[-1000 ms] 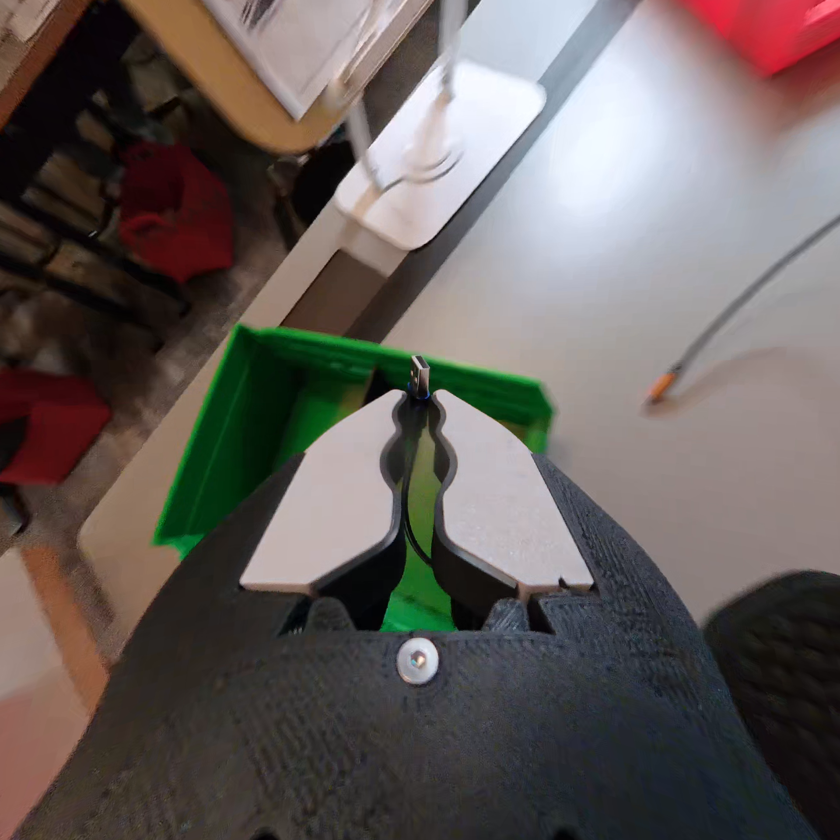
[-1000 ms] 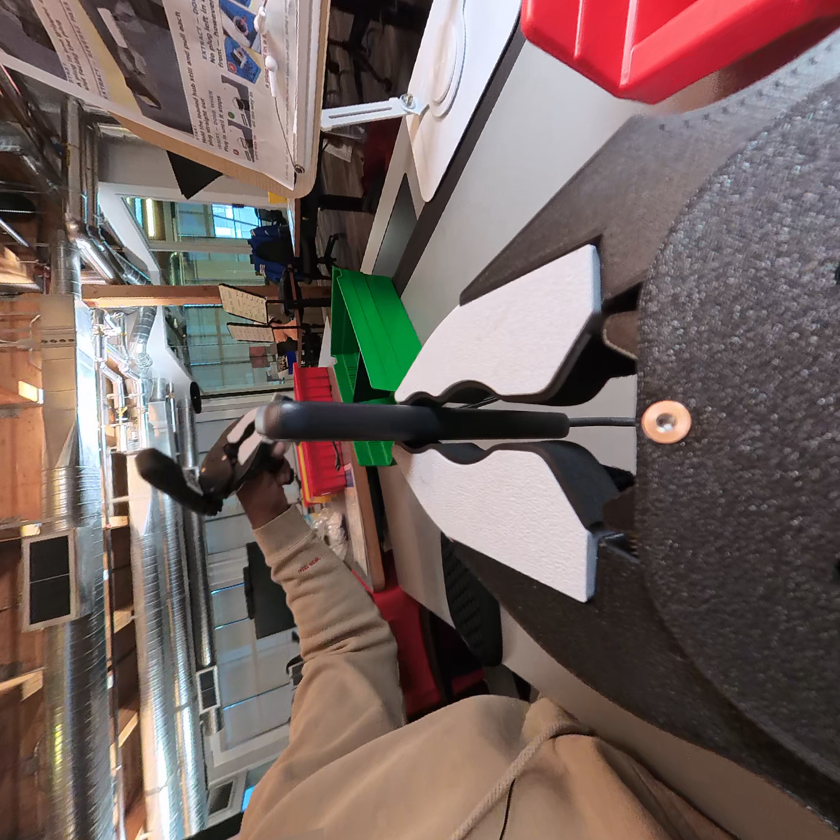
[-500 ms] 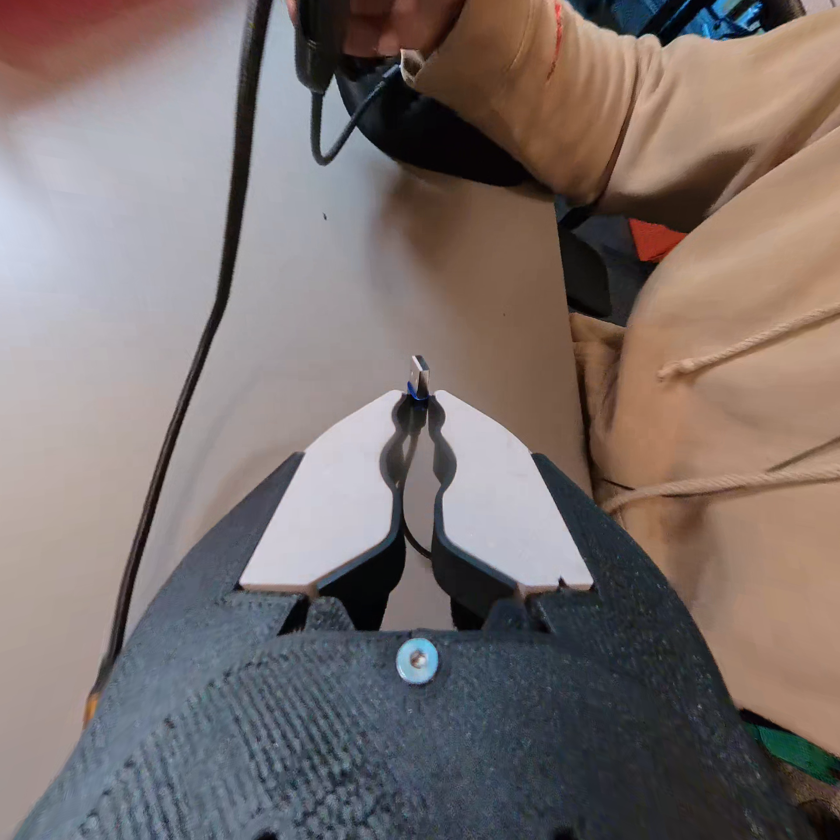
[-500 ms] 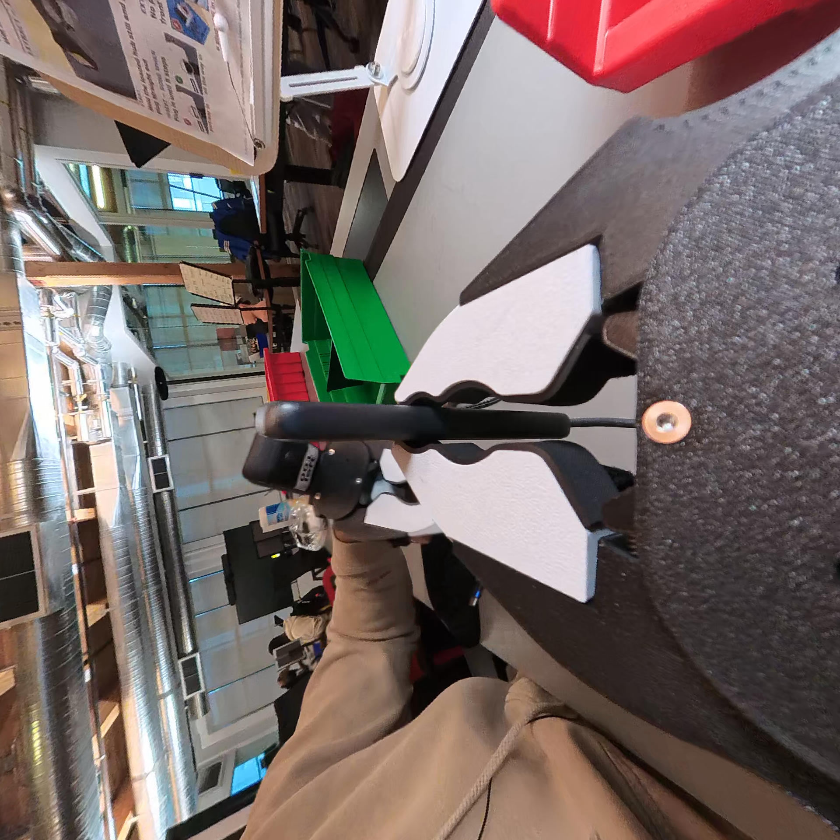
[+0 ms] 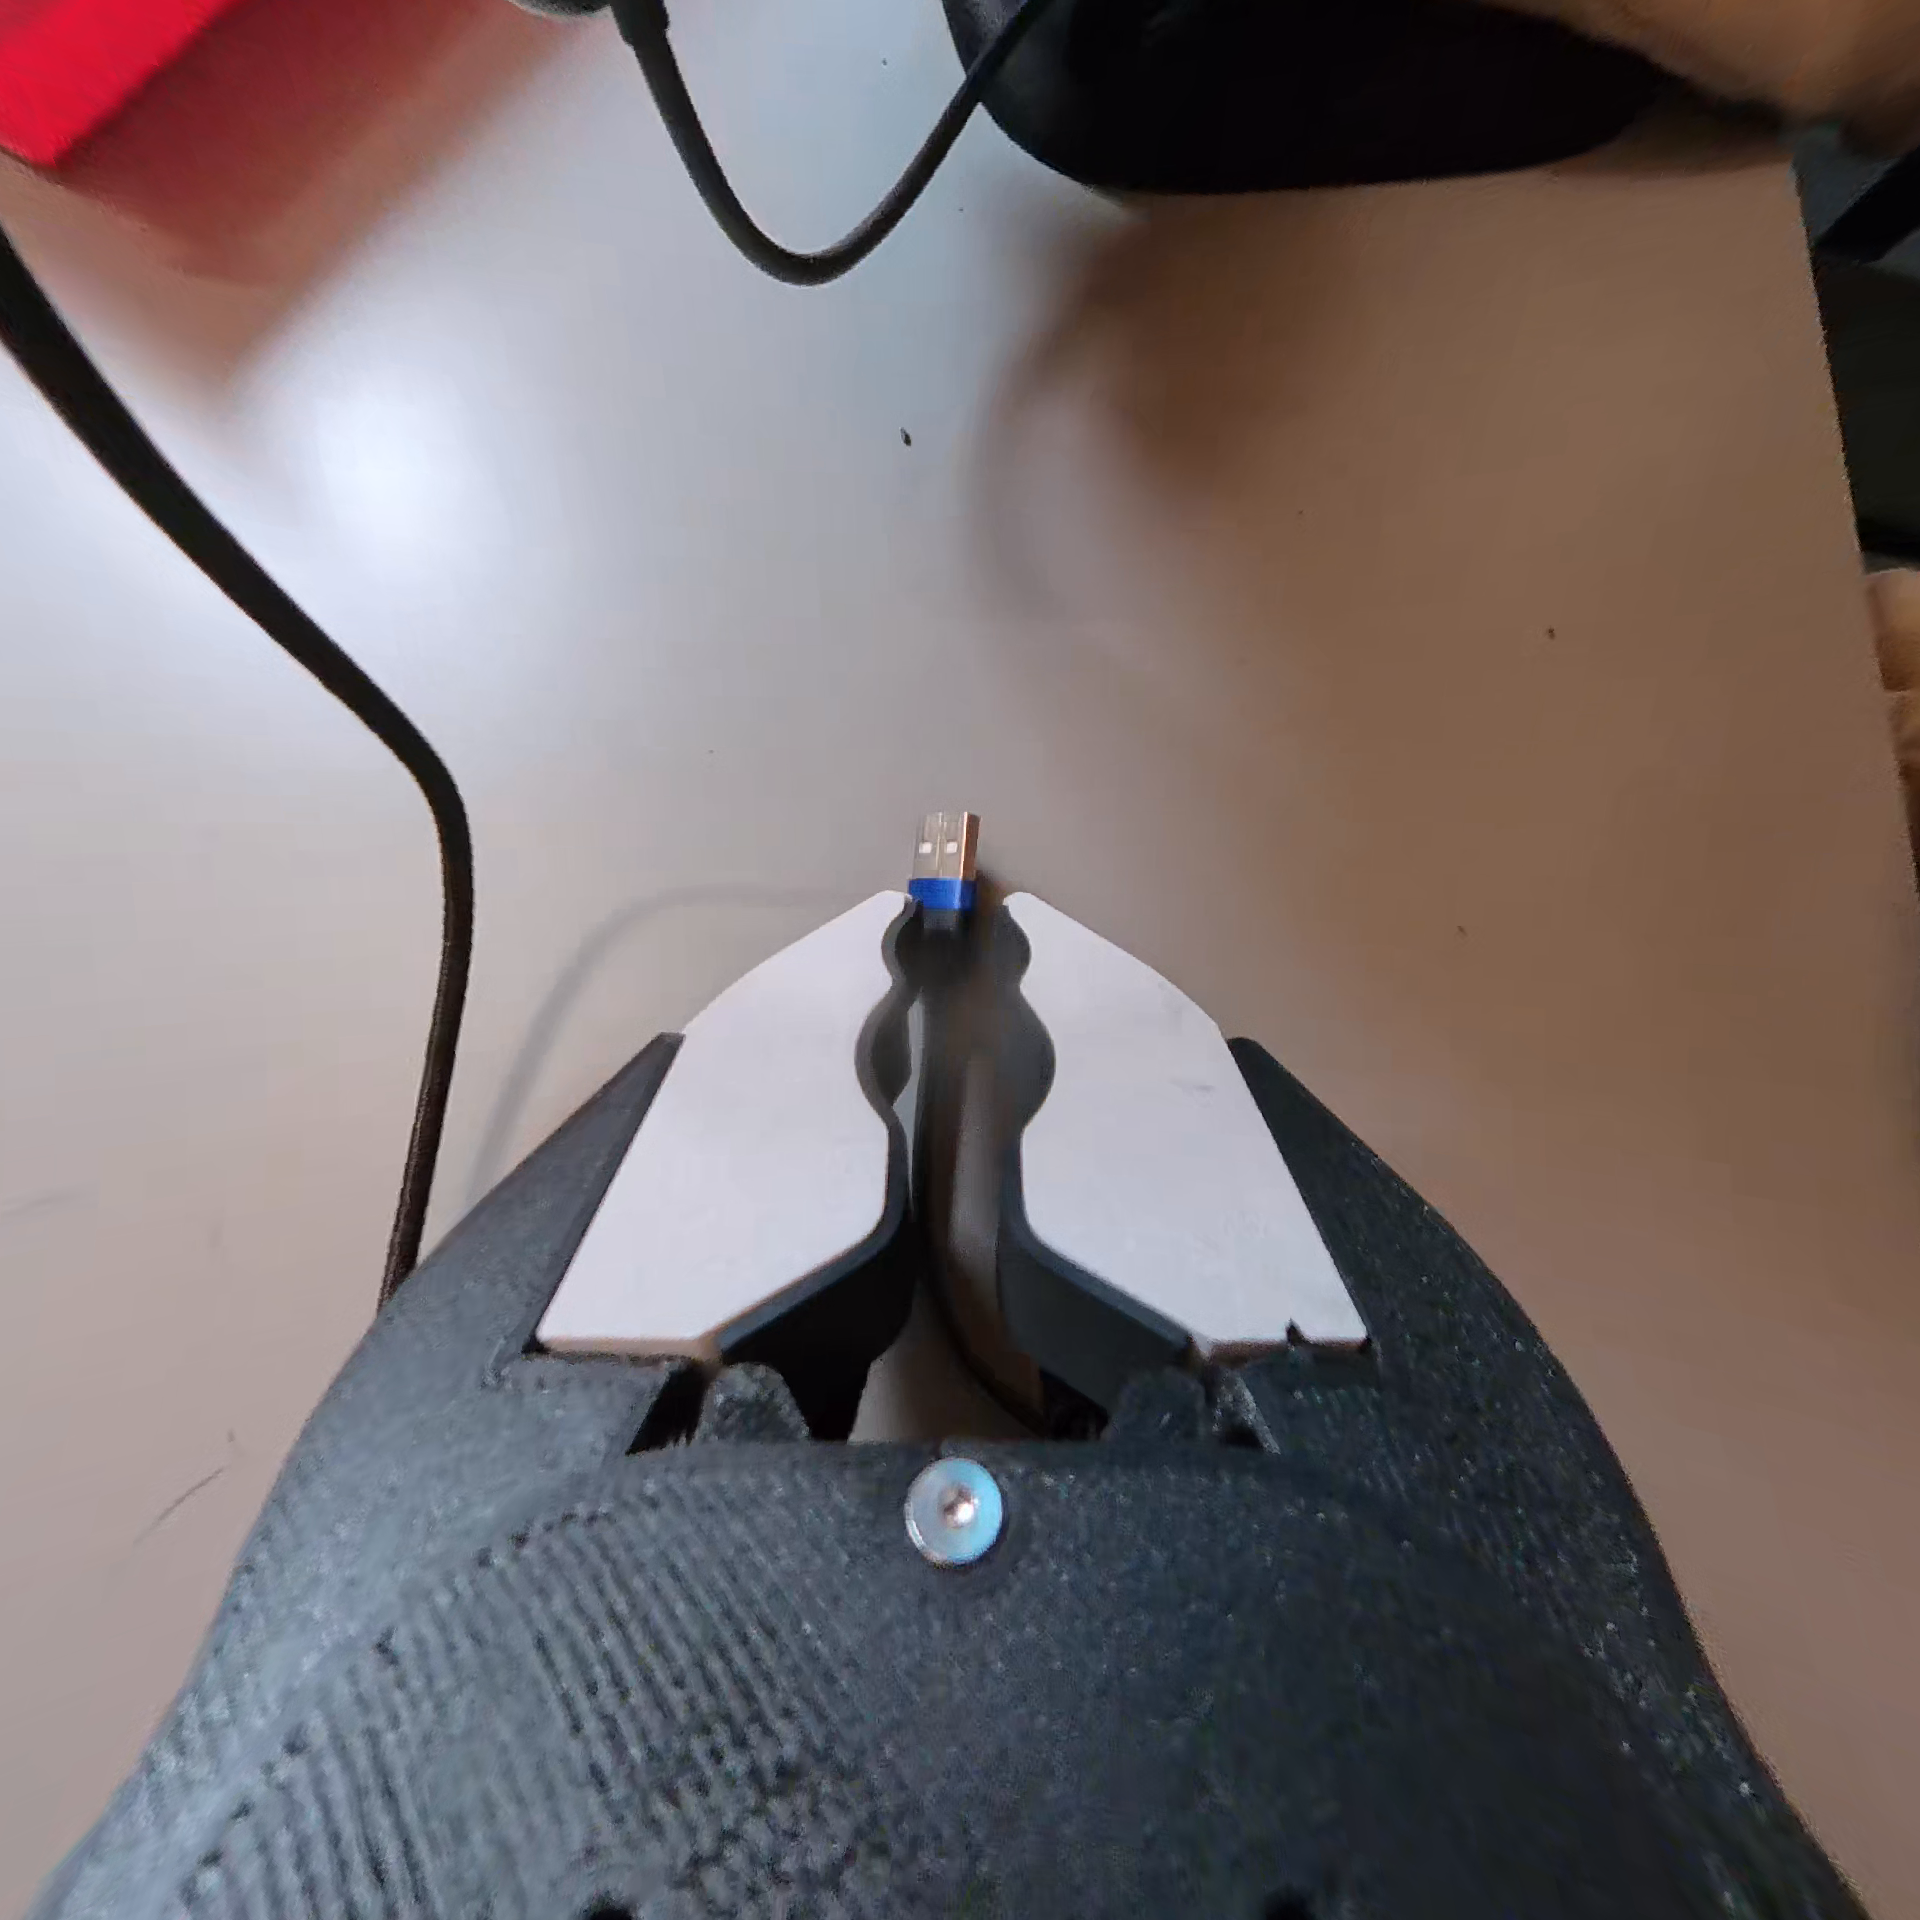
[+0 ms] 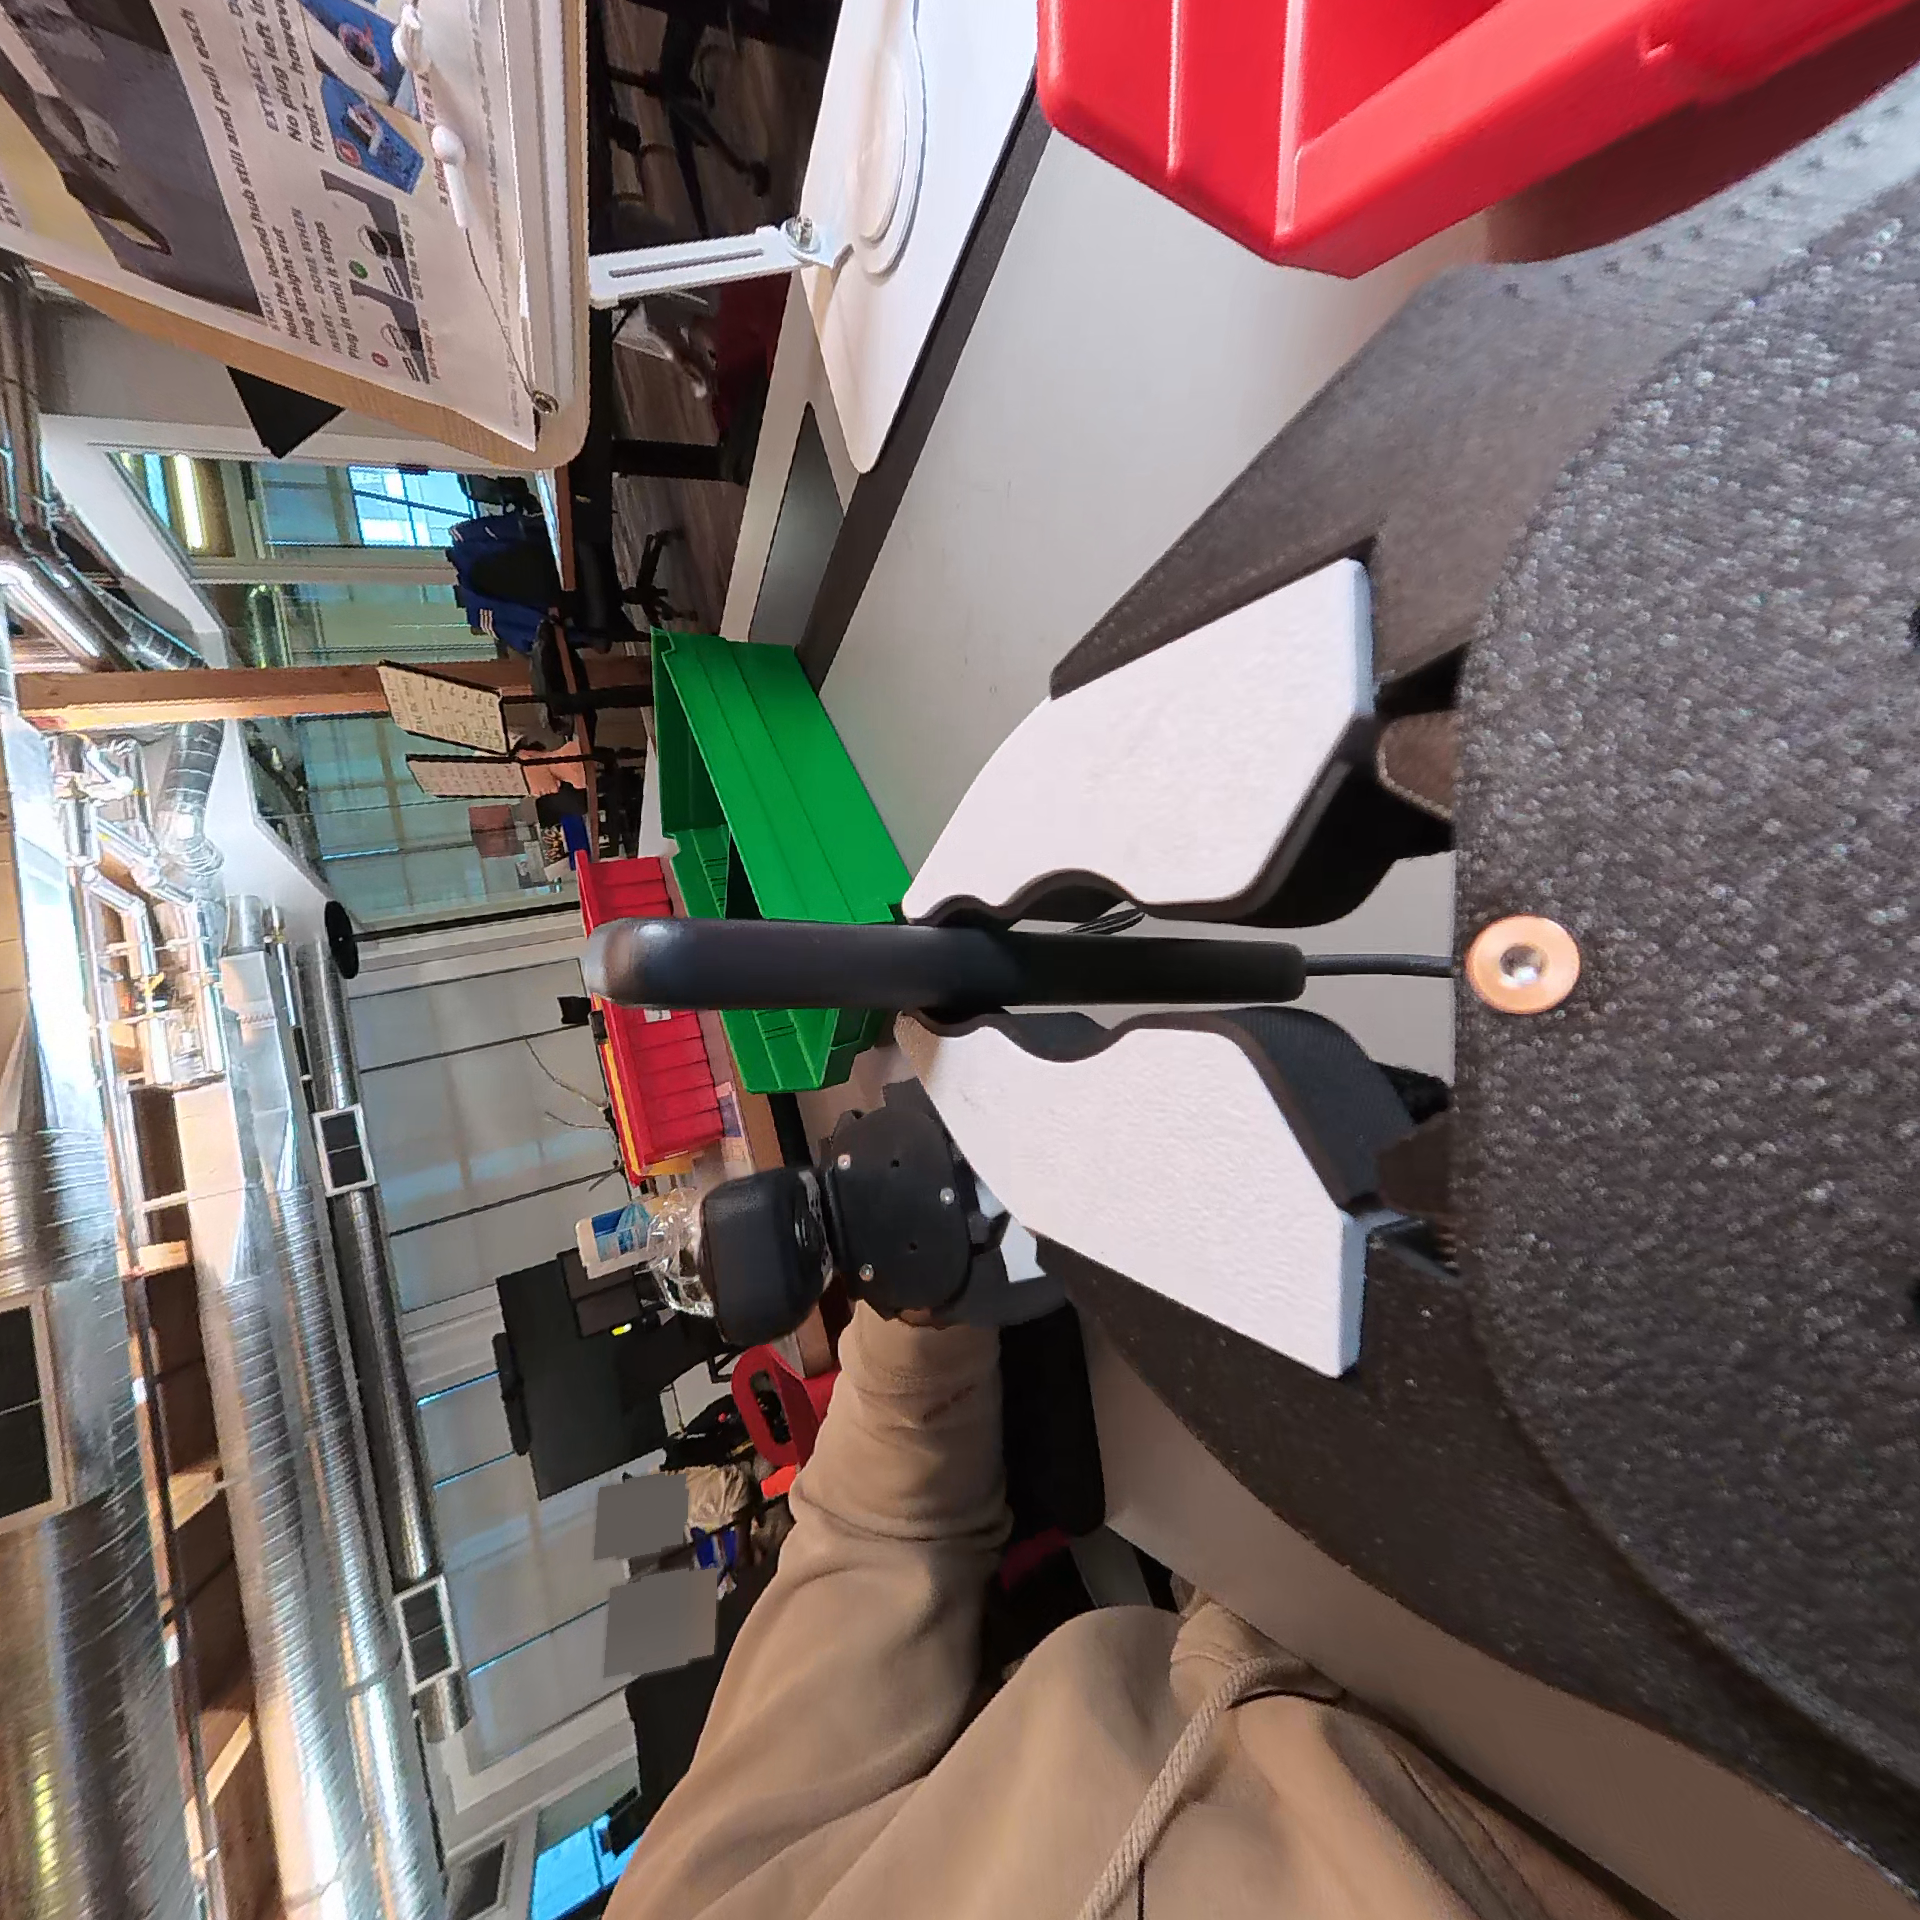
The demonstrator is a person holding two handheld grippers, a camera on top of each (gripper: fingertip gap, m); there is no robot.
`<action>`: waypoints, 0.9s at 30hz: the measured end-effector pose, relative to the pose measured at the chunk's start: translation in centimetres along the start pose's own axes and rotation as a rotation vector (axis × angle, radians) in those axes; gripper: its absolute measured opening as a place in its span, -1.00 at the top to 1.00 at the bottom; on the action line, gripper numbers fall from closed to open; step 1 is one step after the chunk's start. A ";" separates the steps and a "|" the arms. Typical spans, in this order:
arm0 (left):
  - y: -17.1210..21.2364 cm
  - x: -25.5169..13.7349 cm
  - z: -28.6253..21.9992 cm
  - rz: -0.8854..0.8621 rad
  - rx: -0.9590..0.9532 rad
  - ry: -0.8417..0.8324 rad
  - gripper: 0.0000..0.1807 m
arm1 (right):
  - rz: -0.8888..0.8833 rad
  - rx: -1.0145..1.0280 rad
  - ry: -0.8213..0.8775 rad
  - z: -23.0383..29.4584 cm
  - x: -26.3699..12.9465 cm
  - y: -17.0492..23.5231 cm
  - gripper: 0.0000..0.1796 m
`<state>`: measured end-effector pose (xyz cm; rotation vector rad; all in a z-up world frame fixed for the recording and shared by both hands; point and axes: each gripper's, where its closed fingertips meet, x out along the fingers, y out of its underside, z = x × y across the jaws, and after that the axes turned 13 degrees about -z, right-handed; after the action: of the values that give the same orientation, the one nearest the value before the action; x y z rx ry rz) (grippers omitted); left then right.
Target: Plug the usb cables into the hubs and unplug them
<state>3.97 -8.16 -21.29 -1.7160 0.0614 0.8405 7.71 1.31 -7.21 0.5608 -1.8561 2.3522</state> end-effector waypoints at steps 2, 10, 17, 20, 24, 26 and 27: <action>0.3 -0.3 0.0 0.007 0.051 -0.017 0.84 | 0.002 0.000 0.003 0.0 0.0 0.1 0.87; 1.2 -0.1 0.4 0.025 0.138 -0.058 0.68 | 0.008 0.001 0.003 0.1 0.1 0.2 0.87; 1.2 0.0 1.1 -0.003 0.127 -0.077 0.79 | 0.004 0.014 0.000 0.1 0.1 0.2 0.87; 1.0 -0.2 2.0 -0.030 0.167 -0.136 0.88 | 0.007 0.017 -0.006 0.1 0.1 0.2 0.87; -0.7 -1.2 1.3 -0.132 0.036 -0.050 0.91 | 0.005 0.033 -0.020 0.3 0.0 0.2 0.87; -2.2 -2.5 0.9 -0.207 -0.074 0.033 0.92 | 0.017 0.043 -0.030 0.4 0.0 0.5 0.87; -3.0 -3.2 0.6 -0.242 -0.135 0.084 0.92 | 0.023 0.047 -0.037 0.4 0.0 0.6 0.87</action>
<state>2.64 -7.91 -17.08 -1.8413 -0.1468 0.6048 7.62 0.73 -7.65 0.5950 -1.8370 2.4223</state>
